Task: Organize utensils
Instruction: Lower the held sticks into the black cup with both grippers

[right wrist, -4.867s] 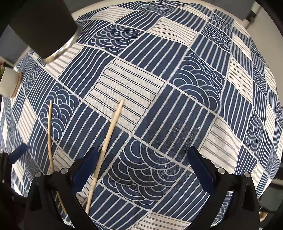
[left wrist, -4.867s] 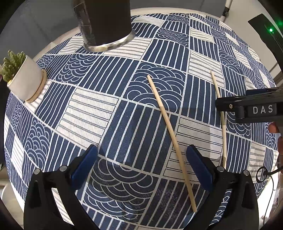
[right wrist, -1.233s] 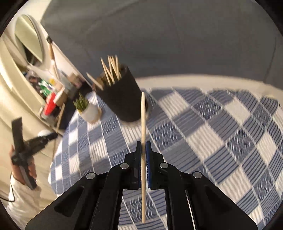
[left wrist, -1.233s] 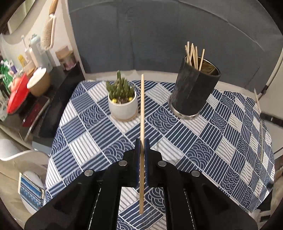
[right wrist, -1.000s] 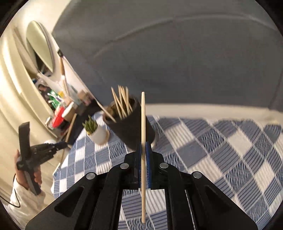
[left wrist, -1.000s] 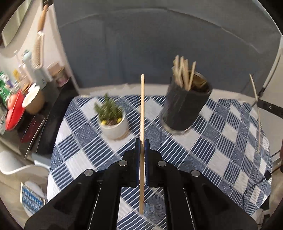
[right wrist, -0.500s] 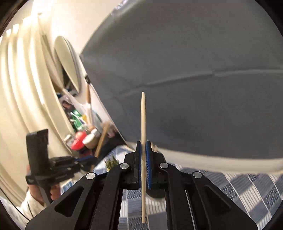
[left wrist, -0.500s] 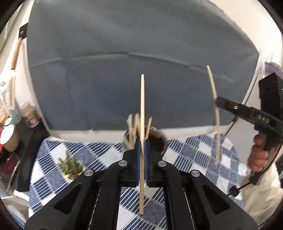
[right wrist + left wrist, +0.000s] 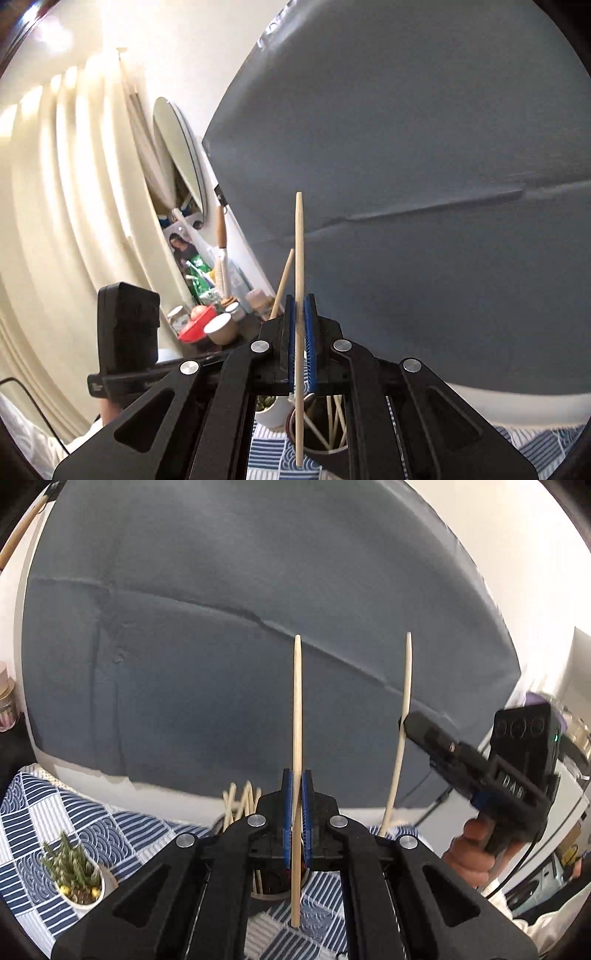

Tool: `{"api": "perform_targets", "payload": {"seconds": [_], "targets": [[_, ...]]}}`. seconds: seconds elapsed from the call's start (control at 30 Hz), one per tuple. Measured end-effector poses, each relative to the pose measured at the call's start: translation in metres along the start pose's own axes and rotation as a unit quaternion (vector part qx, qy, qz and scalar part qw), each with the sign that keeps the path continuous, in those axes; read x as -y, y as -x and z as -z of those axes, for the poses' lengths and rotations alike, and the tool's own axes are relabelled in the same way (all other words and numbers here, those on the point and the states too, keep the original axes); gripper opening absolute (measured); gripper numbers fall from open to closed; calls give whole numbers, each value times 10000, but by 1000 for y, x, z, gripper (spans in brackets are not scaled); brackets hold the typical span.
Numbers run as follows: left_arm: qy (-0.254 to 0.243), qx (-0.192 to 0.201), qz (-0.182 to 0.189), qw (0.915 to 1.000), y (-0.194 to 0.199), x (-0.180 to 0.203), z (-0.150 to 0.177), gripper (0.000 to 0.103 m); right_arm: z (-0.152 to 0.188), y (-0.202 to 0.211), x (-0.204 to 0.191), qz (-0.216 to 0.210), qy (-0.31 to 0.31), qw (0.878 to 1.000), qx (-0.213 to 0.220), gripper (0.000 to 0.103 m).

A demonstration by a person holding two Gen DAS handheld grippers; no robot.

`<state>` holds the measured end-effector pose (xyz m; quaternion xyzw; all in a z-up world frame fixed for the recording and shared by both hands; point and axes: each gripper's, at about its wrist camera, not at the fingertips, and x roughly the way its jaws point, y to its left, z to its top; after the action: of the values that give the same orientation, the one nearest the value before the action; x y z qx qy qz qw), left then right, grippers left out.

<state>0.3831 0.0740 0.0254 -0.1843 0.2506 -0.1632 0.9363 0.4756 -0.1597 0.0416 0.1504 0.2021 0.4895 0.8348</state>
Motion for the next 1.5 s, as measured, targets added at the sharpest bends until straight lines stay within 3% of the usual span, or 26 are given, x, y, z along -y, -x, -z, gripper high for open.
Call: {"api": "perform_targets", "payload": {"seconds": [0.3, 0.67, 0.87, 1.13, 1.5], "targets": [[-563, 595, 25, 9966, -20, 4, 9, 5, 16, -24, 20, -109, 140, 9998, 56, 5], [-844, 430, 86, 9955, -48, -1, 51, 5, 63, -57, 19, 135, 258, 9994, -180, 5], [-821, 537, 149, 9951, -37, 0, 59, 5, 79, -62, 10, 403, 337, 9978, -411, 5], [-999, 754, -146, 9920, -25, -1, 59, 5, 81, -62, -9, 827, 462, 9930, -708, 5], [-967, 254, -352, 9944, -30, -3, 61, 5, 79, -70, -14, 1078, 443, 9870, -1103, 8]]}}
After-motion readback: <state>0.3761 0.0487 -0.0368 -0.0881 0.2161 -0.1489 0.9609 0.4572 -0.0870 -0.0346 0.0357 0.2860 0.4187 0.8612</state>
